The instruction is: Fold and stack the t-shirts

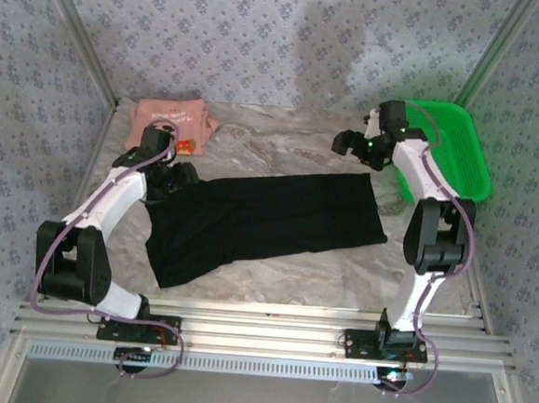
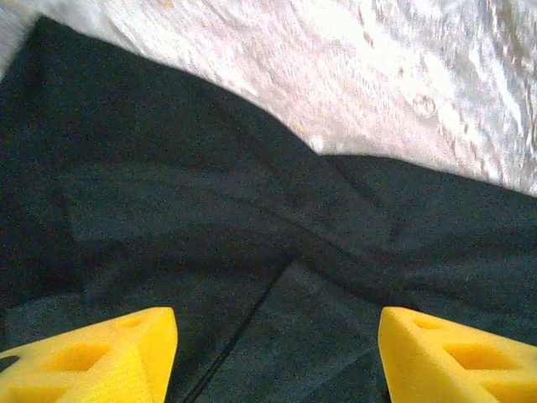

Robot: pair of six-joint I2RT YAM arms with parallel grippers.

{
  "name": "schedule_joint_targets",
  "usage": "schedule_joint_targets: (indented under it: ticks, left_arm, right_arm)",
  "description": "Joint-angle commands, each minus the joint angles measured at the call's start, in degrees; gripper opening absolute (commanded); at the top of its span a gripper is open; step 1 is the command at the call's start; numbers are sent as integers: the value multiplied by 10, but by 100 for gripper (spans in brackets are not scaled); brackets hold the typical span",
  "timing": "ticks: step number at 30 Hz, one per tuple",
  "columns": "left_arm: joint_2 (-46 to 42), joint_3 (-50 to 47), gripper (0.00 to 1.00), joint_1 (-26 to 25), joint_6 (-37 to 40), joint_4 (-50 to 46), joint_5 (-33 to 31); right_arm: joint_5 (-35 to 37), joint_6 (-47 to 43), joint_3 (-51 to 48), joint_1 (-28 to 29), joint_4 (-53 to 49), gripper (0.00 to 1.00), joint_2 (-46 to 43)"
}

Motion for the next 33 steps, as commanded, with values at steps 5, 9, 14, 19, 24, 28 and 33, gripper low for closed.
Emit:
schedule_joint_targets:
  ticks: [5, 9, 14, 19, 24, 28, 33]
  left_arm:
    - [117, 33, 64, -2, 91, -13, 100]
    - [156, 47, 63, -4, 105, -17, 85]
    - [184, 49, 62, -22, 112, 0, 72]
    - [192, 53, 61, -50, 120, 0, 79]
    - [163, 19, 60, -61, 116, 4, 87]
    - [140, -9, 60, -74, 122, 14, 103]
    - [114, -33, 60, -99, 133, 12, 112]
  right_arm:
    - [-152, -45, -99, 54, 37, 97, -88]
    - [-169, -52, -119, 81, 24, 100, -113]
    - [-173, -51, -135, 96, 25, 100, -130]
    - [-165, -52, -130, 93, 17, 100, -128]
    - [-159, -52, -128, 88, 1, 100, -126]
    - [-151, -53, -129, 86, -2, 100, -125]
    - [-145, -54, -125, 80, -8, 100, -122]
